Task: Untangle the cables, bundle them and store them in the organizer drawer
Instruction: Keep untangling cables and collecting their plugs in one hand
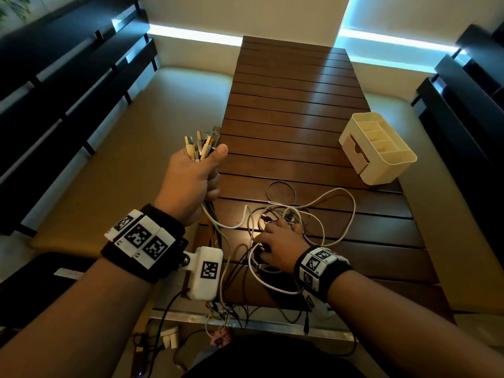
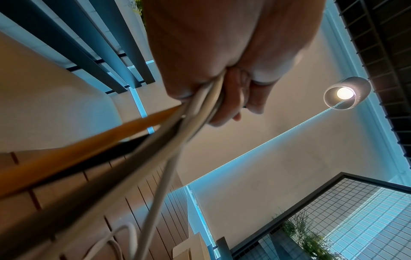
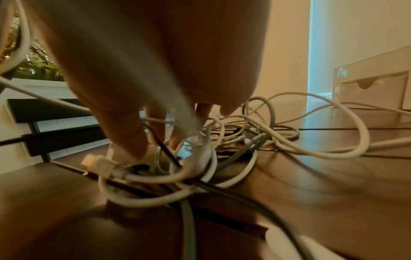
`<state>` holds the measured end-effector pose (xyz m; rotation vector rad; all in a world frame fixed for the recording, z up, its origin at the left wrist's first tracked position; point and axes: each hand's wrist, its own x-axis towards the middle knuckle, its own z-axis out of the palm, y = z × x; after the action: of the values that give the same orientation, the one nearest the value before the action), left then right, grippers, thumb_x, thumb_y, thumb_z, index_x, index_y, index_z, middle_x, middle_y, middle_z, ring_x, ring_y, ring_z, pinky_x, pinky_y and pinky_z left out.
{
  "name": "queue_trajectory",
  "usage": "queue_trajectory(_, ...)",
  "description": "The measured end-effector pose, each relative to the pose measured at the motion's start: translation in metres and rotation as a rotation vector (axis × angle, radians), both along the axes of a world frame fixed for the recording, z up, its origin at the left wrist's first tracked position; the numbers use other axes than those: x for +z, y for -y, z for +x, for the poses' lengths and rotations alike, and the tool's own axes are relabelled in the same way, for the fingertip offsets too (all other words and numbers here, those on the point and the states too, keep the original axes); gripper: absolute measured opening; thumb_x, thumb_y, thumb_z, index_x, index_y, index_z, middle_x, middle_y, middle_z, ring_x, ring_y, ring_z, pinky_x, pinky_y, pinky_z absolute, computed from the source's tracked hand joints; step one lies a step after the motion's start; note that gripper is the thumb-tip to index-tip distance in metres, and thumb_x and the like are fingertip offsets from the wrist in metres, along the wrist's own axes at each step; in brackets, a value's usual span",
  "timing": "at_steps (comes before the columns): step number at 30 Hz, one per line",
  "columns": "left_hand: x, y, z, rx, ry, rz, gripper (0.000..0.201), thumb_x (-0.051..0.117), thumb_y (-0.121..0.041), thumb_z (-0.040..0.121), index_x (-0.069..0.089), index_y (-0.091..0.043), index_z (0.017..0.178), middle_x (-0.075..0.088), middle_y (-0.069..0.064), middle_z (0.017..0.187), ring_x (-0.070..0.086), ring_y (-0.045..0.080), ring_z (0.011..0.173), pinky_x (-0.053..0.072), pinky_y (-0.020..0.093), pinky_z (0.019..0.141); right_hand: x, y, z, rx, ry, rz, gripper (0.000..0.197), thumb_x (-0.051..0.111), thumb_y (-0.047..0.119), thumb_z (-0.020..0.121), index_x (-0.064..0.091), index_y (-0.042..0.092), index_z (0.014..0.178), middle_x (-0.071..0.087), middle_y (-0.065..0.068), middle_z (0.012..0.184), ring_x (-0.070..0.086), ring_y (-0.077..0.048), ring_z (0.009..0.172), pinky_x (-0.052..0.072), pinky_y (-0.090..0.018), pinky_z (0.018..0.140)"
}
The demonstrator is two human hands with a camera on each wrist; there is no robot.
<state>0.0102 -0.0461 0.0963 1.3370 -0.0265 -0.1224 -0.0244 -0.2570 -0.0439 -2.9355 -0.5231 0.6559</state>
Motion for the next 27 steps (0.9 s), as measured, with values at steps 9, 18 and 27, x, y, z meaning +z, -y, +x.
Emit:
queue_trajectory(9, 0.0, 0.0, -0.001, 0.009, 0.001, -0.005, 0.022, 0.06, -0.028, 0.096, 0.051, -0.014, 0.111, 0.027, -0.005, 0.056, 0.022, 0.01, 0.044, 0.025, 0.021, 0.04, -0.002, 0.002, 0.001, 0.001, 0.044, -0.013, 0.025, 0.049, 0.04, 0.099, 0.064, 0.03, 0.116, 0.053, 0.006, 0.123, 0.035, -0.023, 0.124, 0.025, -0.05, 0.1)
queue_trajectory(18, 0.003, -0.009, 0.001, 0.038, 0.02, -0.027, 0.026, 0.06, -0.028, 0.093, 0.049, -0.013, 0.111, 0.025, -0.004, 0.056, 0.019, 0.009, 0.044, 0.016, 0.026, 0.044, 0.029, 0.035, 0.029, -0.432, -0.141, 0.5, 0.029, 0.059, 0.047, 0.095, 0.07, 0.022, 0.089, 0.067, 0.0, 0.087, 0.065, -0.018, 0.081, 0.056, -0.036, 0.078)
queue_trajectory(27, 0.009, -0.008, 0.006, 0.047, 0.016, -0.008, 0.024, 0.06, -0.027, 0.095, 0.05, -0.015, 0.113, 0.023, -0.002, 0.058, 0.02, 0.011, 0.044, 0.019, 0.024, 0.043, 0.064, 0.072, 0.059, -0.618, 0.122, 0.565, 0.024, 0.059, 0.041, 0.096, 0.069, 0.022, 0.085, 0.065, 0.001, 0.083, 0.062, -0.015, 0.077, 0.051, -0.031, 0.069)
